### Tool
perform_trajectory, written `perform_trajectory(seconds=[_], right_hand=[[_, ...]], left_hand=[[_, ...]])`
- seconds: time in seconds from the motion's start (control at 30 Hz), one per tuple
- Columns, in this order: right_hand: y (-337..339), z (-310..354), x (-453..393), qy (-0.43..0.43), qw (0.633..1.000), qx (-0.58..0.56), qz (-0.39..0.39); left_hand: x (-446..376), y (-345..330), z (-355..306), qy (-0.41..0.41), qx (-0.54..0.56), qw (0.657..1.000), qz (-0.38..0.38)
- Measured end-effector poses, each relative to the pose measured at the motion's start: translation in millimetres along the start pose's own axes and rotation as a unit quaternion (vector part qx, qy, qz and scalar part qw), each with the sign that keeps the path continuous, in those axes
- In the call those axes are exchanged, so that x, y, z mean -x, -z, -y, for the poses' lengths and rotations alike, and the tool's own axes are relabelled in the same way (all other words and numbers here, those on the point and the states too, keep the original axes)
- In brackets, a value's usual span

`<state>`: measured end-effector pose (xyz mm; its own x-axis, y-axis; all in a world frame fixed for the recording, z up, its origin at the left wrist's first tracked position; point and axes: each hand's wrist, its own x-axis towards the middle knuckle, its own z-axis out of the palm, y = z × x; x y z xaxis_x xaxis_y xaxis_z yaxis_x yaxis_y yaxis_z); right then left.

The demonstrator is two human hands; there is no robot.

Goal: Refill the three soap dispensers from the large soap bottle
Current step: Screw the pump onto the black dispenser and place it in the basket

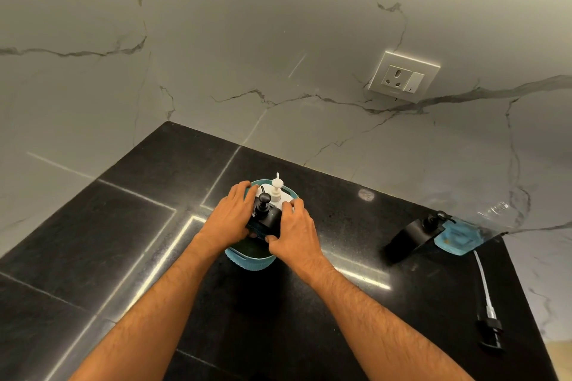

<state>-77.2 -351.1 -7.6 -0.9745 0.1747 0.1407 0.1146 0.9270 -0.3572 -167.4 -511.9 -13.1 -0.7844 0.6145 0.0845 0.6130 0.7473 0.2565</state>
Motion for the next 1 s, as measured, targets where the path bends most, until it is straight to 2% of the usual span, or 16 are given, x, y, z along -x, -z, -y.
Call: perform_trajectory(seconds=[0.17,0.37,0.7,0.87,1.0], right_hand=[[1.8,0.6,2.9,0.008,1.0,-0.002,0.0],[6.8,0.7,6.9,0.024,1.0,0.003,0.003],[21.2,-6.1,19.0,0.045,0.999,-0.002,-0.013],[34.5,-23.9,29.2,0.057,0.997,-0.018,-0.046],[47.5,-49.2,38.7,0.055,0.995,-0.024,-0.08]], left_hand=[[11.3,6.0,-6.3,0.0,0.053,0.999,-0.013],[27.0,9.1,-14.4,0.044,0.098,0.993,-0.041],[50.6,8.0,-28.6,0.049,0.08,0.983,-0.158],[59.4,16.3,-55.2,0.037,0.085,0.976,-0.196],[55.8,21.1,-89.0,0.02,0.096,0.976,-0.196]])
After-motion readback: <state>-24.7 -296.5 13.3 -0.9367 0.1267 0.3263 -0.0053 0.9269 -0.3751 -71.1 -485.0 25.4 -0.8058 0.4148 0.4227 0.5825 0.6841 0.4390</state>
